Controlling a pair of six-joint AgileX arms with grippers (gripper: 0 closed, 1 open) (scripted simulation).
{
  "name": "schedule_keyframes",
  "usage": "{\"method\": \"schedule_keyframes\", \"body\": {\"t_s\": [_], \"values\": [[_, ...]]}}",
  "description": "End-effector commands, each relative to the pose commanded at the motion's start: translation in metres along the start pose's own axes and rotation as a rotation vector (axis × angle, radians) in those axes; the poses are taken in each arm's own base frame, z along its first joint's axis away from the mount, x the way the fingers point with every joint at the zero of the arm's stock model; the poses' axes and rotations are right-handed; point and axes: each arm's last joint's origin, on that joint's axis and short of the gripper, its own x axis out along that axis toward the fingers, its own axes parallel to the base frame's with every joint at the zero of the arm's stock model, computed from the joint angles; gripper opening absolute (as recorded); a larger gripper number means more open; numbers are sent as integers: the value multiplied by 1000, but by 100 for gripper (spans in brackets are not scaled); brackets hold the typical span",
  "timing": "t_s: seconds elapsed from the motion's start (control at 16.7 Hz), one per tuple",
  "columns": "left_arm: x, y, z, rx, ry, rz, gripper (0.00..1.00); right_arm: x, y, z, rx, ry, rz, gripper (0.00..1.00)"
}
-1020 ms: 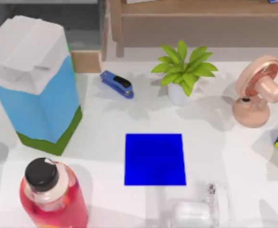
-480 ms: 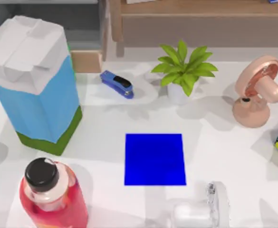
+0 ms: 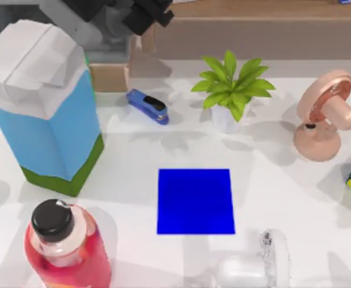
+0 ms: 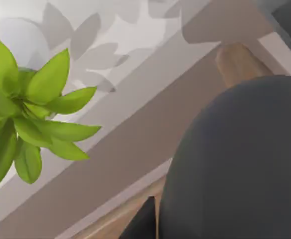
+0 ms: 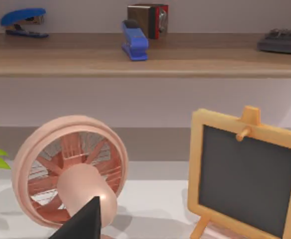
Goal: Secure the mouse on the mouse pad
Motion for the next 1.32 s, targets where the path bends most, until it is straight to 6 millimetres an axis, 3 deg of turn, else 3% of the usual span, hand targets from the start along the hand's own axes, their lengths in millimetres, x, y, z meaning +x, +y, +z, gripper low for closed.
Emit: {"method": "schedule_keyframes", "body": {"t_s": [0.36, 0.66, 0.84, 1.32], "values": [[70, 97, 8, -533, -290, 115, 0, 0, 0, 0, 0, 0, 0, 100], [109, 148, 31, -757, -503, 64, 0, 0, 0, 0, 0, 0, 0, 100], [119, 162, 39, -801, -560, 37, 0, 0, 0, 0, 0, 0, 0, 100], [120, 161, 39, -804, -557, 36, 0, 0, 0, 0, 0, 0, 0, 100]]}}
